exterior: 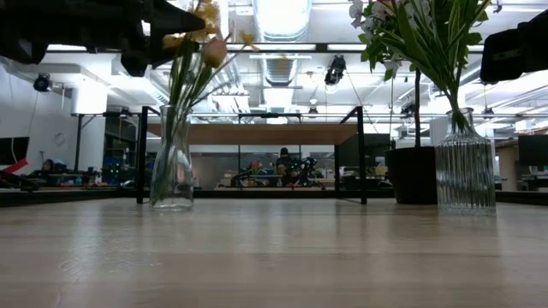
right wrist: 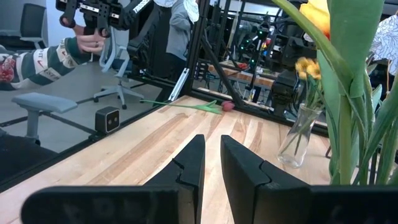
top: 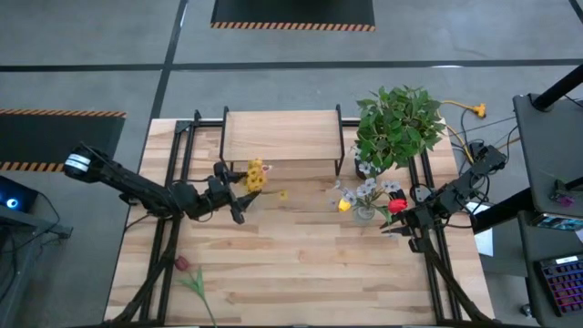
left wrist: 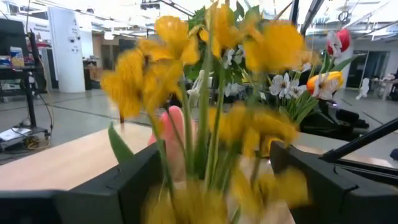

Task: Pick and place flowers into a vace then onto a shelf
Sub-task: Put the yellow flowers into the left transparent vase, then put the dark red tulip into the left transparent vase

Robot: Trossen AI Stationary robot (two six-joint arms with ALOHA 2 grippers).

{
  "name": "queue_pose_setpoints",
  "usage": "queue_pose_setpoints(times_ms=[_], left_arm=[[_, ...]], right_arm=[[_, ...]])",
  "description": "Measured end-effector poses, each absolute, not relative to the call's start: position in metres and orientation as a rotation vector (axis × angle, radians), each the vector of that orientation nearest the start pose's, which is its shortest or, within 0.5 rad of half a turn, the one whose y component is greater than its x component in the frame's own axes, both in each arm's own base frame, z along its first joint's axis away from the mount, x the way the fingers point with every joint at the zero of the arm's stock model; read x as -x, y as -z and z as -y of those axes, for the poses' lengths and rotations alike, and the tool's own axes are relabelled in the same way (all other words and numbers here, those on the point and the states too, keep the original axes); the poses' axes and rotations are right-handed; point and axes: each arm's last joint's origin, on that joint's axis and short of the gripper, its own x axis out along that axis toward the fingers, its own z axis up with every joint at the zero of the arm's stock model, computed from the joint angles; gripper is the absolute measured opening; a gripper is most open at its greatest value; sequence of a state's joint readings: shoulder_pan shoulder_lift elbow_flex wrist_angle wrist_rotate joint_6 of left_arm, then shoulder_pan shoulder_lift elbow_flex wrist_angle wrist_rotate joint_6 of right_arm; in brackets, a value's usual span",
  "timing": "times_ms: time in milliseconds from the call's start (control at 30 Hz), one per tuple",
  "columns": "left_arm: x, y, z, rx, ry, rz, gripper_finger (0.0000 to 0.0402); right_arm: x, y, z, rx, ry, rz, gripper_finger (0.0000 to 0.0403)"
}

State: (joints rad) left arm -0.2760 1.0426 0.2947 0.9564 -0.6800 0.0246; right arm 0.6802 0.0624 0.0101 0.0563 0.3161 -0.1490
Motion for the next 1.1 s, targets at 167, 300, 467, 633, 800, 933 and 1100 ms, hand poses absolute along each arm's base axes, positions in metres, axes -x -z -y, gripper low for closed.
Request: queue_pose_setpoints(times_ms=[167, 300, 467, 633, 800, 933, 1100], left_arm=[[-0.188, -0.230, 0.034, 0.060, -0.405, 0.158, 0.0270], [-0.184, -0.233, 0.033, 0.065, -0.403, 0.160, 0.0270], [-0.177, -0.239, 0.031, 0.081, -0.403, 0.179, 0.0270], [-0.172, -0.251, 0.030, 0.073, -0.403, 0.154, 0.0270], [-0.170, -0.268, 0.029, 0.079, -0.402, 0.161, 0.0270], [-0.171, -0.280, 0.029, 0.097, -0.400, 0.092, 0.0270], [-0.170, -0.301, 0.029, 0.206, -0.414, -0.059, 0.0270]], right_arm=[[-0.083, -0.167, -0.056, 0.146, -0.363, 0.031, 0.0043], [-0.083, -0.167, -0.056, 0.145, -0.363, 0.031, 0.0043], [-0.083, -0.167, -0.056, 0.146, -0.363, 0.030, 0.0043], [-0.083, -0.167, -0.056, 0.146, -0.363, 0.030, 0.0043], [-0.083, -0.167, -0.056, 0.146, -0.363, 0.030, 0.0043], [-0.083, -0.167, -0.056, 0.146, -0.363, 0.030, 0.0043], [-0.083, -0.167, -0.056, 0.146, -0.363, 0.030, 0.0043]])
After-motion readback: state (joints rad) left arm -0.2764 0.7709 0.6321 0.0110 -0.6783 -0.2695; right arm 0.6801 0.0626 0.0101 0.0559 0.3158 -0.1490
